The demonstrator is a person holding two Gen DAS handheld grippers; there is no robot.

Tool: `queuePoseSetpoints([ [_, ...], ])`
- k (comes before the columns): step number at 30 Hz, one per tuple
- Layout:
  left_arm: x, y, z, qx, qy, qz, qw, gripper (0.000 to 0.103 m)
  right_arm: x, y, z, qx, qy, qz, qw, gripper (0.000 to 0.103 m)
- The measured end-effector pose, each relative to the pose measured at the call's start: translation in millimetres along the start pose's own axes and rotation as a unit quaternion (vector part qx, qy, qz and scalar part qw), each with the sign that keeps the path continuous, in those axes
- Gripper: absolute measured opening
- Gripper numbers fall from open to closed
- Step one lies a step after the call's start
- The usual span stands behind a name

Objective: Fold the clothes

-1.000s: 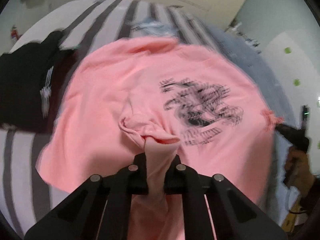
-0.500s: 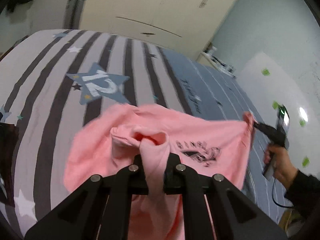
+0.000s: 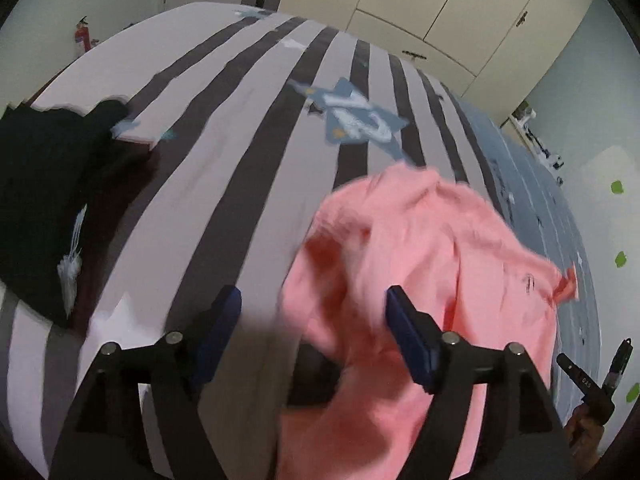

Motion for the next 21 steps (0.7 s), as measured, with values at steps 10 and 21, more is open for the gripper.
queuePoseSetpoints([
  [10,116,29,9,0.021,-0.033,0.075,0.9964,0.072,111,49,49,-0.060,0.056,0.029,0.996,0.040],
  [21,138,8,-32,0.040,-0.120,0.090,0.9879,0.002,98,19,46,-0.058,0.027,0.032,0.997,0.009],
])
Point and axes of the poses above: each gripper's, at about its wrist camera, not at the fingertips, and y roughly against the way its jaws point, z to its left, x to its underside, the point moved 5 cm from there along -y, roughly the way its jaws point, and after that the axes turned 15 degrees about x, right-handed, at the moved point
